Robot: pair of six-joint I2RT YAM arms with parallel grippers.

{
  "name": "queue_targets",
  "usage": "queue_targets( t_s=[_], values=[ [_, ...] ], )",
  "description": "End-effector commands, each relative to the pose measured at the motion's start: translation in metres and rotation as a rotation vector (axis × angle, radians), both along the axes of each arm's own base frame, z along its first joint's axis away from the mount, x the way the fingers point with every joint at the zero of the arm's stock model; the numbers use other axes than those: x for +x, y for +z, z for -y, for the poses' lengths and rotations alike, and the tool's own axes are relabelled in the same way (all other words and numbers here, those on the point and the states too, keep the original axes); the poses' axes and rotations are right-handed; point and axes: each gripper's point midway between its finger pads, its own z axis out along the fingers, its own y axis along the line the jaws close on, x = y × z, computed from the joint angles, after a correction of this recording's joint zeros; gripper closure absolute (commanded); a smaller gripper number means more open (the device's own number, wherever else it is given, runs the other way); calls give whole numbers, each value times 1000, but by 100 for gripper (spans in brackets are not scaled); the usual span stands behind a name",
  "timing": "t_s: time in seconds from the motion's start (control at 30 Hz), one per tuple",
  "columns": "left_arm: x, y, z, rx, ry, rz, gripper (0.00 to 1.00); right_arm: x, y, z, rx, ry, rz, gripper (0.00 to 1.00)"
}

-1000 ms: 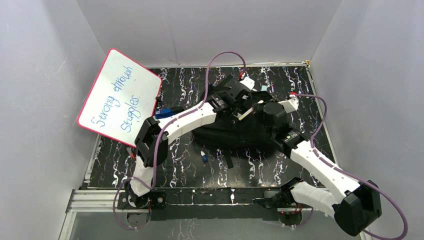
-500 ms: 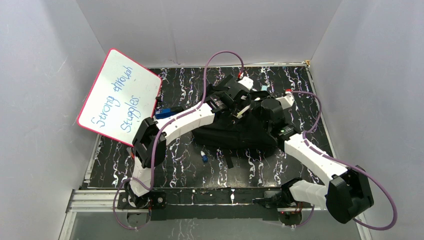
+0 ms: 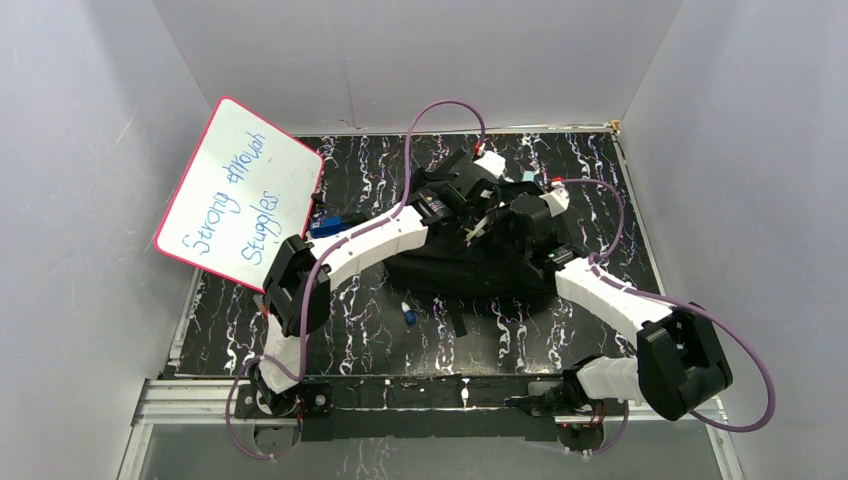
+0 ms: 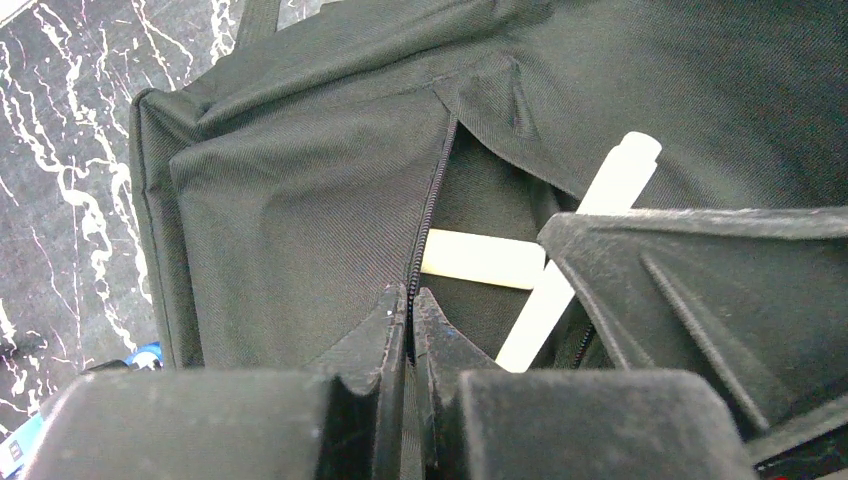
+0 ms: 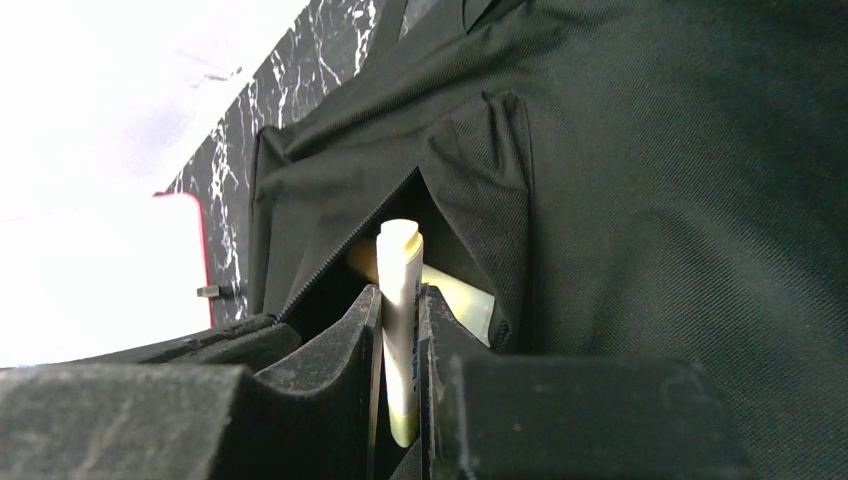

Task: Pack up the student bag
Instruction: Place the stationery in the student bag.

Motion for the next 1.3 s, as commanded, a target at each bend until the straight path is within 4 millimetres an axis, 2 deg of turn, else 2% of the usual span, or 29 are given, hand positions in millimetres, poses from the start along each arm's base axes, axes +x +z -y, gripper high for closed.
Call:
queue_targets(
  t_s=[0.0,0.33,0.7,1.0,1.07,1.17,1.27],
  values=[
    [0,54,-8,-91,23,81,100,7,25,-19,63,77,59,100],
    [-1,51,-8,-91,24,77,100,-9,8,-39,133,178,-25,100],
    [-1,55,-8,-99,21,78,100,-5,-11,-62,163,263,-83,100],
    [-3,55,-8,-105,20,73,100,6,-11,-90,125,431,-30,100],
    [-3,54,-9,-103,22,74,100,4,-11,-97,121,483,-7,94],
    [-4,53,-11,-101,25,75,100,1,-14,-100,122,519,-5,74],
    [-4,51,-12,-95,26,72,100,-3,-14,-96,123,519,4,66]
  ],
)
